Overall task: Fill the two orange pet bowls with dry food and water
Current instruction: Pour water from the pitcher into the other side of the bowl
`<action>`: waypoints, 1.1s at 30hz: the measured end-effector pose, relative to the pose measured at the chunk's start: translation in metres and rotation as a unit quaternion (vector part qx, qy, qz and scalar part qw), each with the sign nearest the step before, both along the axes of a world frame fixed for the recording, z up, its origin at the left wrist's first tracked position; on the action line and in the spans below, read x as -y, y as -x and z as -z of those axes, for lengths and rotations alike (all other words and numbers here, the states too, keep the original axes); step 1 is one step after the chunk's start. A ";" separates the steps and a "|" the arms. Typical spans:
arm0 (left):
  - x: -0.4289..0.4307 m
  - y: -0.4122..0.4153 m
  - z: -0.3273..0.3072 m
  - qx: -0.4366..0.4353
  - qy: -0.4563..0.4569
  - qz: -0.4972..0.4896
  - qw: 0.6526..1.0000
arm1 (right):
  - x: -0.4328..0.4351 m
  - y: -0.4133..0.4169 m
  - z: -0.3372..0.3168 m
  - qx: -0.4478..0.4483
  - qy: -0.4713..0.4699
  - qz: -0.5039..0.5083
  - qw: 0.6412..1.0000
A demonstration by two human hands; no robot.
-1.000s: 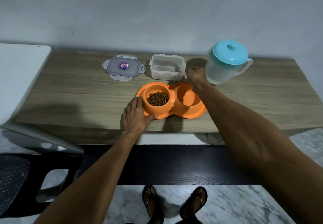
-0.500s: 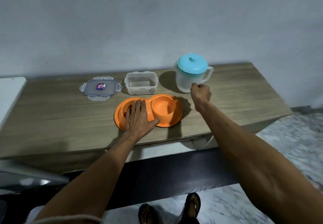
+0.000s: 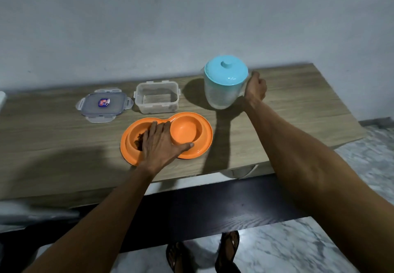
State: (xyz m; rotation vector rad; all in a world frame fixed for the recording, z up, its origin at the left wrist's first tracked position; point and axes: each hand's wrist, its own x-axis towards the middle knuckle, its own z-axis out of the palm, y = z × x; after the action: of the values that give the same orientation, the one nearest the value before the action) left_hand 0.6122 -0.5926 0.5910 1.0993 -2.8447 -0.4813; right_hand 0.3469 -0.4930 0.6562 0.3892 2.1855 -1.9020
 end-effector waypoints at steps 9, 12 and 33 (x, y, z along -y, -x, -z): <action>0.000 0.002 0.001 -0.007 0.010 -0.011 1.000 | 0.011 0.004 0.012 0.022 0.051 -0.008 0.998; -0.001 0.000 0.000 -0.012 0.004 -0.011 1.000 | 0.007 0.004 0.014 0.019 0.038 -0.014 0.999; -0.004 0.000 -0.011 -0.006 -0.071 -0.006 0.997 | -0.029 -0.059 -0.041 -0.198 -0.167 -0.137 0.956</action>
State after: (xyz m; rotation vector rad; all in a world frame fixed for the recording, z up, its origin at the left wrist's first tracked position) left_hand 0.6120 -0.5890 0.6024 1.1302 -2.8298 -0.6963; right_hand 0.4060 -0.4643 0.6974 -0.2632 2.6559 -1.5644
